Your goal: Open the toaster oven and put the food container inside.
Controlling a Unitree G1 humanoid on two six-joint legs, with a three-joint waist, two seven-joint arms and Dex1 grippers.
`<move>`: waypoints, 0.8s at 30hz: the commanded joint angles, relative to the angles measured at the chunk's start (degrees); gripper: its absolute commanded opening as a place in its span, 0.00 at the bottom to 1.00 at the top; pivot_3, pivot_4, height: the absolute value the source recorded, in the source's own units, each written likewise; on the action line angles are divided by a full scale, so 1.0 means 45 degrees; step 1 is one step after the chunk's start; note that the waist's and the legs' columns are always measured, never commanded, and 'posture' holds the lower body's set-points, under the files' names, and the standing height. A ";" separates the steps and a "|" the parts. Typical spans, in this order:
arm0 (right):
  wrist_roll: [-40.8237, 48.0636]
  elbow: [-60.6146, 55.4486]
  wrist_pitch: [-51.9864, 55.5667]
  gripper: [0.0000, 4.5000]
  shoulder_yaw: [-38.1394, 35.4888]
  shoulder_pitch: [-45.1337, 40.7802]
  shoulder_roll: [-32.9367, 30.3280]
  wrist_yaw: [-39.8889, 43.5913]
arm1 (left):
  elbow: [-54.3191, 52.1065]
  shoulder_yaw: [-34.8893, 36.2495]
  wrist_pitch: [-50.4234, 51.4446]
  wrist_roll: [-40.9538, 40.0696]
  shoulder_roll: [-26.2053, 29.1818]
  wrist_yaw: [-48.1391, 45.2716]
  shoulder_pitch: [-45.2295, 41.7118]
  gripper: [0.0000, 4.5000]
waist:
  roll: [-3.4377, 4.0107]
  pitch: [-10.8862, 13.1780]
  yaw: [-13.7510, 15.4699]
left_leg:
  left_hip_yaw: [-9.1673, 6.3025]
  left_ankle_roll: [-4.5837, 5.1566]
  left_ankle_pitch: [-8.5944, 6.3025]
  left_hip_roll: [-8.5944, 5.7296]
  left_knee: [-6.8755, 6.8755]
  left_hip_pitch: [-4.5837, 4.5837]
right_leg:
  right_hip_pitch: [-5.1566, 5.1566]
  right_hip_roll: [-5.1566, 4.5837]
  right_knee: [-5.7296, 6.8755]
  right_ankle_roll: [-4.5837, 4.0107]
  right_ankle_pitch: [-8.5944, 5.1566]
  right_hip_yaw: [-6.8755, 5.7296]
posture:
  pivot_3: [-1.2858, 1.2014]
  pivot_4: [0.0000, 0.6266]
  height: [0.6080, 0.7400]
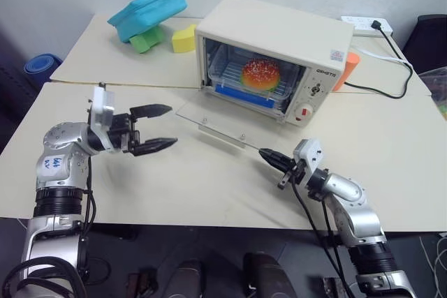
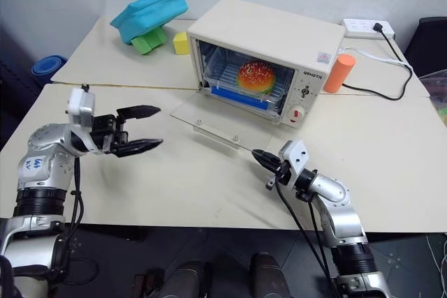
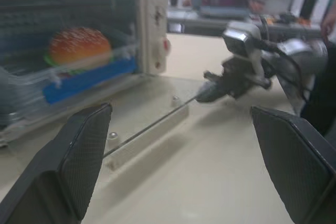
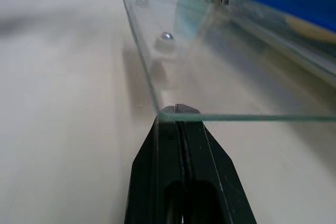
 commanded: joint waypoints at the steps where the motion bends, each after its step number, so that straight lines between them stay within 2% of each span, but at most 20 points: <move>1: 0.1060 -0.1134 -0.0537 0.00 -0.0965 -0.0653 0.0408 -0.0394 | -0.0920 0.0818 0.1107 -0.0986 -0.0212 0.1093 0.0056 0.99 | 0.0004 0.0002 -0.0004 | 0.0001 -0.0001 0.0000 0.0000 0.0000 0.0000 | -0.0001 0.0000 0.0001 0.0000 0.0000 0.0002 | 0.52 0.24 1.00; 6: 0.1897 -0.1142 -0.0378 0.00 -0.1982 -0.2515 0.1142 -0.1762 | -0.0446 0.1231 0.0283 -0.0435 -0.0645 0.2313 -0.0046 0.99 | 0.0005 0.0003 -0.0036 | 0.0000 -0.0016 0.0007 0.0004 0.0001 0.0007 | -0.0004 0.0004 -0.0005 0.0000 0.0000 0.0000 | 0.52 0.24 1.00; 9: 0.2017 -0.0638 -0.0258 0.00 -0.2265 -0.3383 0.1168 -0.1962 | -0.0133 0.1134 -0.0295 -0.0036 -0.0875 0.2833 -0.0176 0.99 | 0.0005 0.0003 -0.0031 | -0.0006 -0.0021 0.0007 0.0003 -0.0004 0.0007 | -0.0007 0.0003 -0.0003 -0.0001 0.0000 -0.0005 | 0.52 0.24 1.00; 12: 0.2214 -0.0412 0.0000 0.00 -0.2396 -0.3788 0.0871 -0.1788 | 0.0344 0.0831 -0.1260 0.0897 -0.0859 0.3433 -0.0333 0.99 | 0.0005 0.0003 -0.0018 | -0.0005 -0.0019 0.0006 -0.0003 -0.0009 0.0001 | -0.0007 0.0001 -0.0005 0.0000 0.0000 -0.0007 | 0.52 0.24 1.00; 15: 0.2267 -0.1088 0.0414 0.00 -0.2291 -0.3458 0.0040 -0.1043 | 0.0558 0.0462 -0.1936 0.1561 -0.0439 0.2984 -0.0110 0.99 | 0.0006 0.0004 0.0046 | -0.0004 -0.0012 0.0002 -0.0008 -0.0009 -0.0010 | -0.0010 -0.0002 -0.0010 0.0000 0.0000 -0.0008 | 0.52 0.24 1.00; 18: 0.2583 -0.2325 0.1228 0.13 -0.1807 -0.2333 -0.1206 0.0386 | 0.0689 0.0184 -0.2641 0.2260 0.0298 0.2265 0.0686 1.00 | 0.0007 0.0003 0.0043 | -0.0004 0.0000 -0.0007 -0.0008 -0.0019 -0.0023 | -0.0015 -0.0003 -0.0038 0.0000 0.0000 -0.0008 | 0.52 0.24 1.00; 21: 0.2701 -0.3252 0.1611 0.37 -0.1623 -0.0905 -0.2311 0.1500 | 0.0752 0.0146 -0.3700 0.2766 0.1019 0.1617 0.1963 1.00 | 0.0011 0.0006 -0.0035 | 0.0004 0.0006 -0.0021 -0.0001 -0.0036 -0.0020 | -0.0014 0.0000 -0.0063 0.0000 0.0000 -0.0003 | 0.52 0.24 1.00; 24: 0.2469 -0.3684 0.1134 0.57 -0.1632 0.0940 -0.3343 0.2967 | 0.0339 0.0936 -0.4452 0.2948 0.1757 0.1609 0.4119 1.00 | 0.0012 0.0007 -0.0162 | 0.0013 0.0014 -0.0032 0.0008 -0.0048 -0.0017 | -0.0011 -0.0001 -0.0076 -0.0001 0.0000 0.0002 | 0.52 0.24 1.00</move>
